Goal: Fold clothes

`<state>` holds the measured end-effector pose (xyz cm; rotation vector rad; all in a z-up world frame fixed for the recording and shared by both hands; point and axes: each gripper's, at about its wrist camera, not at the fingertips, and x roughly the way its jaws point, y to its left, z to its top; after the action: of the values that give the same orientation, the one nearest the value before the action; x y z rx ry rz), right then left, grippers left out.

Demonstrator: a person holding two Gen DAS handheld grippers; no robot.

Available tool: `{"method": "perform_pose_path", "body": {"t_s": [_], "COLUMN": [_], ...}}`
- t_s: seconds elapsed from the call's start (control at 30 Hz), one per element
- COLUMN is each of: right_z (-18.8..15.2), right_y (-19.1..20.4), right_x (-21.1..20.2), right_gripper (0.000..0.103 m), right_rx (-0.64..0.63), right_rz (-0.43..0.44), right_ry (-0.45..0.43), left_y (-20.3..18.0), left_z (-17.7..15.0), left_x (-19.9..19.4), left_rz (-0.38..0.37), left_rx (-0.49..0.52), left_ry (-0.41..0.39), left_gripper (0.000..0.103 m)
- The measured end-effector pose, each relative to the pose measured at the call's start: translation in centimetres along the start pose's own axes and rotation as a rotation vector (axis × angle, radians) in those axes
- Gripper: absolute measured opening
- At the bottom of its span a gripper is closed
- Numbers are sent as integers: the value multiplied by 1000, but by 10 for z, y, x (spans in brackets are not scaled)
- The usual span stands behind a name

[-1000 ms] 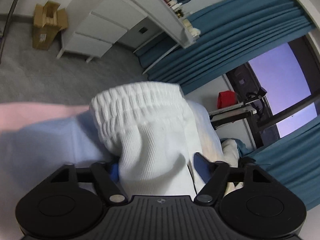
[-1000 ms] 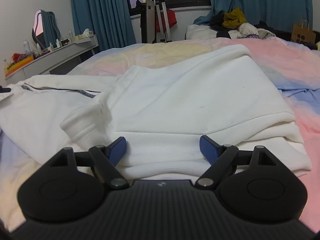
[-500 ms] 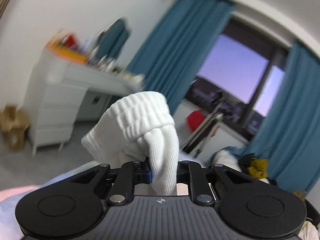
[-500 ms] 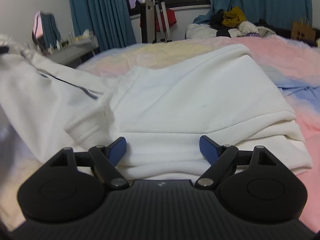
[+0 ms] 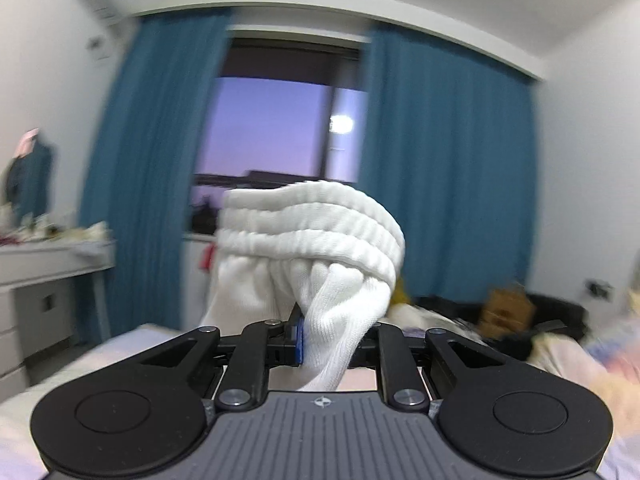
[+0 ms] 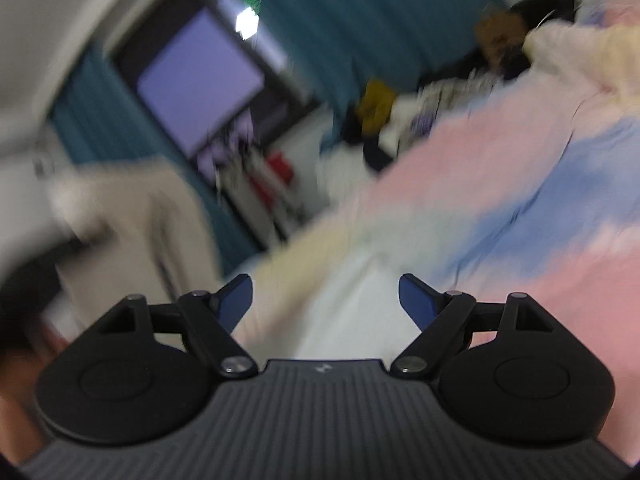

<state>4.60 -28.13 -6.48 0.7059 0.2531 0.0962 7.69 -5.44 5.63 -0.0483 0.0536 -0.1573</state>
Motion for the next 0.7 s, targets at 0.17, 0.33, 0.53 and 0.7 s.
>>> {"method": "perform_pose_path", "body": {"t_s": [0.17, 0.33, 0.53, 0.7], "right_z": [40, 36, 33, 29], "right_y": [-44, -83, -96, -93], "right_x": [-29, -17, 0, 5], "right_gripper": [83, 83, 83, 83], "right_rx": [109, 246, 348, 375], "right_rz": [24, 43, 105, 98], "right_ry": [-117, -88, -39, 8], "left_y": [-87, -135, -107, -80], "left_z": [-86, -152, -172, -170], "left_x": [35, 48, 38, -11], "left_rz": [-99, -155, -215, -278], "left_rx": [137, 310, 423, 476], "left_ry": [123, 195, 245, 286], "left_gripper": [16, 17, 39, 67]}}
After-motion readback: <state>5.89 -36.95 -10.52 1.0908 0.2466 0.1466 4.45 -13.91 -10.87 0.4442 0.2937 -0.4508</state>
